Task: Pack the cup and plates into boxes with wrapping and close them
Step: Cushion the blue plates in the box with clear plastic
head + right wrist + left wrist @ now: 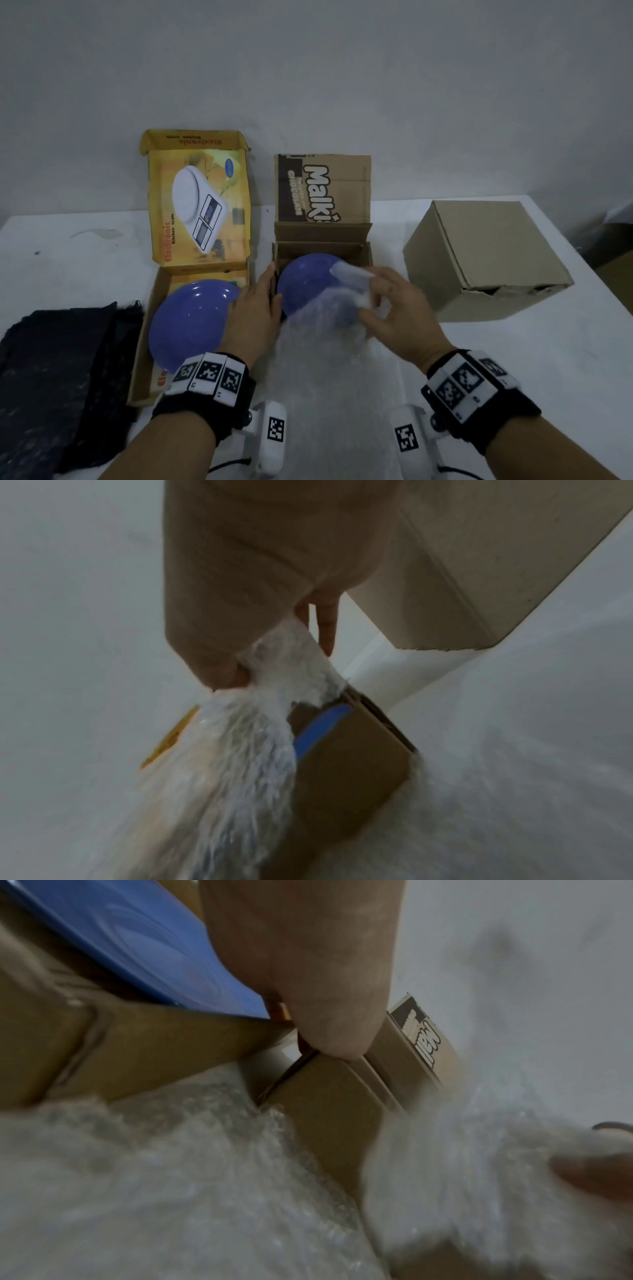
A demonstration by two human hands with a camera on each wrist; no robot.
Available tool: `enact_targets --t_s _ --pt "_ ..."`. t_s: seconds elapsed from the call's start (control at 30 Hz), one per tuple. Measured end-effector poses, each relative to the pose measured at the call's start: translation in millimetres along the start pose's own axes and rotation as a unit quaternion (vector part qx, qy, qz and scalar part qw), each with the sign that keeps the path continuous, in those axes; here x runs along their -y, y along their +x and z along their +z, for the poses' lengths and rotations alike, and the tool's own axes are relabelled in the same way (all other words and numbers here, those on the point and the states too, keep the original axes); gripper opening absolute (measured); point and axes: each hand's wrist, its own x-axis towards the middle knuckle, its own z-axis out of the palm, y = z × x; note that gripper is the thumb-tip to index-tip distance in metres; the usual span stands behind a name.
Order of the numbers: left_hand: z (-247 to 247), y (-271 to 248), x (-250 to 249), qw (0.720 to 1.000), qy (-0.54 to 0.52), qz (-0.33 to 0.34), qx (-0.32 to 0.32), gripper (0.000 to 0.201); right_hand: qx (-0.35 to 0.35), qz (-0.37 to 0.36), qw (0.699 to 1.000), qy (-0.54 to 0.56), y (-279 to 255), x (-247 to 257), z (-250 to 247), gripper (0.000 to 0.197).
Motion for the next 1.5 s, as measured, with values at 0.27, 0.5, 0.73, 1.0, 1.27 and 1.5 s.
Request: enact_targets --t_s 0.27,0.5,0.73,1.0,1.27,1.5 --pt "4 -2 -1 1.000 -0.017 0.002 -0.017 0.058 -0.036 0.102 0.985 -0.133 9 -3 -2 0.043" --pt "3 -5 -3 1.000 -0.004 0.002 -0.012 0.057 0.169 0.080 0.973 -0.137 -5 -9 12 0.026" --pt "4 -2 -5 0.998 -0.044 0.002 -0.041 0.051 -0.077 0.147 0.981 0.098 15 -2 -2 0.030" --pt "10 17 -14 0.993 0.116 0.009 -0.009 0.054 0.005 0.131 0.985 0.108 26 6 9 0.052" --pt "13 19 -12 0.987 0.161 0.011 -0.003 0.054 0.235 -0.081 0.945 -0.212 29 -8 3 0.018" --pt "15 18 -12 0.988 0.152 0.009 -0.020 0.055 0.290 -0.112 0.901 -0.302 37 3 -7 0.021"
